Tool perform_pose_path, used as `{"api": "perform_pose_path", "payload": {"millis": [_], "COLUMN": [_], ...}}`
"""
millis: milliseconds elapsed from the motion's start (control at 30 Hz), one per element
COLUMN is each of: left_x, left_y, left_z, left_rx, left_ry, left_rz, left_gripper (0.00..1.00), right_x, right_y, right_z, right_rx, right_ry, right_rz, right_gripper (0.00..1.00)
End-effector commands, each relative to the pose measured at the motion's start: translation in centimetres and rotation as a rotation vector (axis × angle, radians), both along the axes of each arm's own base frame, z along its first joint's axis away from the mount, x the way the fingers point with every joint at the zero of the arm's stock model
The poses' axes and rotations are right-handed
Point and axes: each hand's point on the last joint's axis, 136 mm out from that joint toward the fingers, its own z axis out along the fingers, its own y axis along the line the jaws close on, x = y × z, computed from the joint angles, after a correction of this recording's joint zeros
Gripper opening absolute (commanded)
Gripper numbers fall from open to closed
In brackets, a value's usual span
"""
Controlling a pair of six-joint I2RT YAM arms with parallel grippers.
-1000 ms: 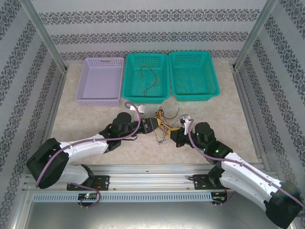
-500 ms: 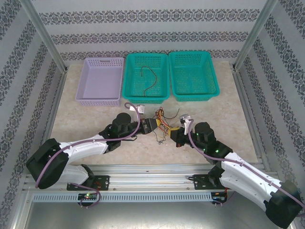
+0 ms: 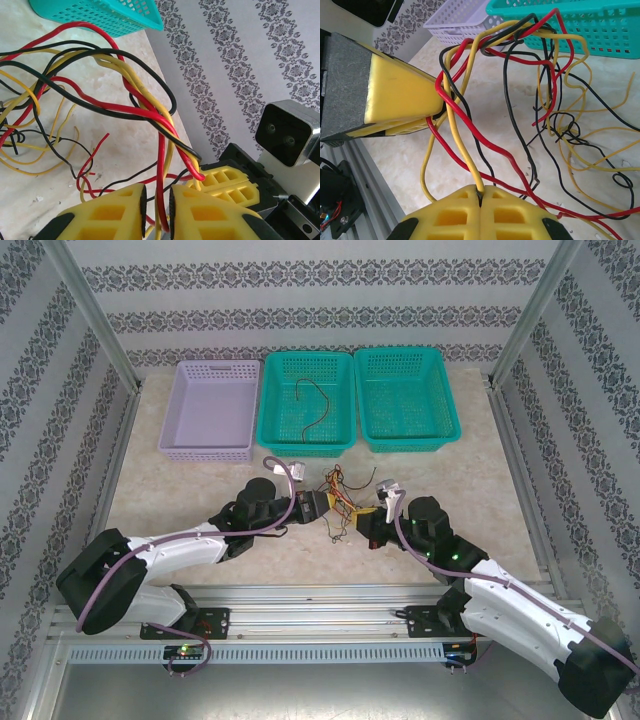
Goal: Untangle the cables
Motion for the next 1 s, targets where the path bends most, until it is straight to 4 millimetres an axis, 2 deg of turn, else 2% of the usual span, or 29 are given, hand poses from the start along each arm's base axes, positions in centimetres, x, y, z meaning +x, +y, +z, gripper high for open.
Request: {"api": "perform_pose_path", "payload": {"millis": [0, 67, 200, 267, 367, 533, 567, 733, 800, 867, 967], "left_x": [-0.3, -0.2, -0.3, -0.3, -0.7, -1.4, -1.6, -1.9, -1.9, -1.8, -2.0], "left_y": [-0.3, -0.1, 0.7, 1.6, 3.9, 8.2, 9.1, 13.7, 15.1, 15.7, 14.0], "left_z": [0.9, 1.0, 1.5, 2.2, 3.5, 6.0, 6.3, 8.8, 9.8, 10.7, 11.1], "left_rx": [-0.01, -0.004, 0.016, 0.05, 0.144, 0.275, 0.302, 0.396, 0.398, 0.373, 0.3], "left_ry": [-0.045, -0.05, -0.072, -0.093, -0.124, -0.164, -0.165, -0.195, -0.201, -0.201, -0.189], "left_rz": [-0.014, -0.005, 0.02, 0.038, 0.077, 0.131, 0.145, 0.222, 0.247, 0.251, 0.174], "left_gripper": [0.12, 0.0, 0.0, 0.0, 0.0, 0.0, 0.0, 0.0, 0.0, 0.0, 0.0], "right_x": [0.2, 0.4, 0.9, 1.7, 3.2, 5.1, 5.0, 5.4, 5.5, 5.7, 5.6], "right_y": [0.4, 0.2, -0.4, -1.6, -4.2, -8.0, -9.0, -11.9, -12.2, -11.1, -9.6], "right_z": [1.9, 1.9, 1.5, 0.7, -1.0, -3.0, -4.6, -6.8, -7.3, -6.8, -5.5], "right_rx": [0.03, 0.026, 0.009, -0.027, -0.084, -0.029, -0.038, -0.047, -0.035, 0.009, 0.047], "right_ry": [-0.052, -0.052, -0.049, -0.033, 0.025, 0.178, 0.219, 0.319, 0.344, 0.336, 0.294], "right_rz": [0.001, -0.009, -0.059, -0.138, -0.286, -0.461, -0.494, -0.62, -0.627, -0.568, -0.484], "right_gripper": [0.0, 0.0, 0.0, 0.0, 0.0, 0.0, 0.0, 0.0, 0.0, 0.0, 0.0]}}
